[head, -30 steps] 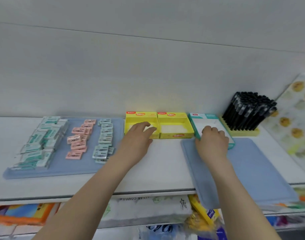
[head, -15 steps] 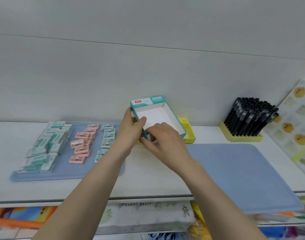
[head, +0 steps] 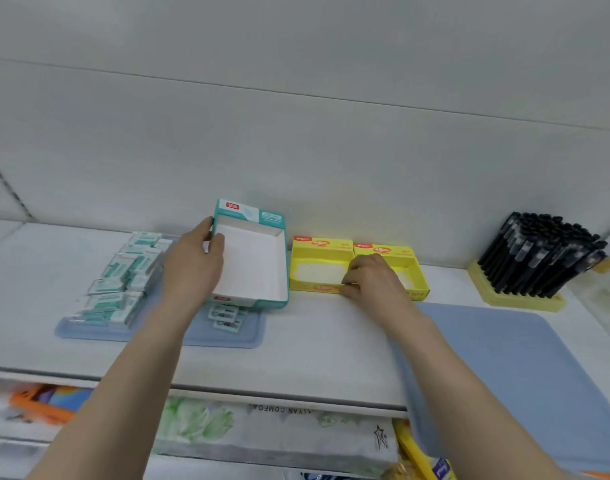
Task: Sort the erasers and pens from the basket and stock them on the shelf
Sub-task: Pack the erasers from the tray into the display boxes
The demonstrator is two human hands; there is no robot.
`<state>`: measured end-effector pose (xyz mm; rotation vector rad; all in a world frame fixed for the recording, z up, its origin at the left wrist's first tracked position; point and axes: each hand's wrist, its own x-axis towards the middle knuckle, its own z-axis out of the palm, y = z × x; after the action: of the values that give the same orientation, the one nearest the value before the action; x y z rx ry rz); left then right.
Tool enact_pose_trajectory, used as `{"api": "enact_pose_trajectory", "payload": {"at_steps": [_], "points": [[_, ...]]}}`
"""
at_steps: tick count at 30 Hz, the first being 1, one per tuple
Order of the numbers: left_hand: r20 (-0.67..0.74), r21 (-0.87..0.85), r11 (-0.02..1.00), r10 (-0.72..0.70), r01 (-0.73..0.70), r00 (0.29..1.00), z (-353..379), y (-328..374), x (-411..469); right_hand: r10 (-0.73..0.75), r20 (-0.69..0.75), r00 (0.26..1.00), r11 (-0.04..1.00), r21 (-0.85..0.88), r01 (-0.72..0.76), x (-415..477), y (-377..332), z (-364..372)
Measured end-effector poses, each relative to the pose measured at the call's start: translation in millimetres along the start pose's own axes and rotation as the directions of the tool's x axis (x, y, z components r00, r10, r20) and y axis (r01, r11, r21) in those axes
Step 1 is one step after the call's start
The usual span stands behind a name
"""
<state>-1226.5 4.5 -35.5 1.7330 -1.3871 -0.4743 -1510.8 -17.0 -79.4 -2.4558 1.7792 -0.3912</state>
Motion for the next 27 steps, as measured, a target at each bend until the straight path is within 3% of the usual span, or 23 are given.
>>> {"api": "enact_pose_trajectory", "payload": {"at_steps": [7,16,19,21,24,25,27], "points": [[0.169,0.143,0.987,0.045,-0.069,0.985,49.7,26.1,-15.8,0.07,0.024,0.997,0.996,-0.063,-0.068,-18.8,47.4,-20.6],[0.237,0.19,0.978,0.038,-0.084,0.971,89.6,20.7,-8.8,0.209,0.072,0.975,0.974,-0.11,-0.2,-32.1,75.0,-34.7],[0.257,0.278,0.941,0.122,-0.194,0.959,95.6,19.8,-16.6,0.184,0.1,0.978,0.982,-0.055,-0.179,-30.6,68.5,-36.1],[0.373,0.332,0.872,0.23,-0.36,0.899,96.5,20.2,-32.8,0.177,0.059,0.982,0.984,-0.002,-0.177,-27.2,61.4,-35.6],[0.596,0.382,0.729,0.276,-0.568,0.754,100.7,19.1,-59.6,0.134,0.082,0.988,0.991,-0.018,-0.133,-17.3,49.6,-34.0],[0.603,0.405,0.681,0.303,-0.611,0.738,102.5,18.5,-63.7,0.116,0.119,0.986,0.993,-0.036,-0.113,-14.4,45.5,-34.8],[0.621,0.425,0.679,0.263,-0.599,0.738,99.3,20.0,-64.4,0.108,0.188,0.976,0.993,-0.075,-0.096,-10.7,38.0,-39.5]]}}
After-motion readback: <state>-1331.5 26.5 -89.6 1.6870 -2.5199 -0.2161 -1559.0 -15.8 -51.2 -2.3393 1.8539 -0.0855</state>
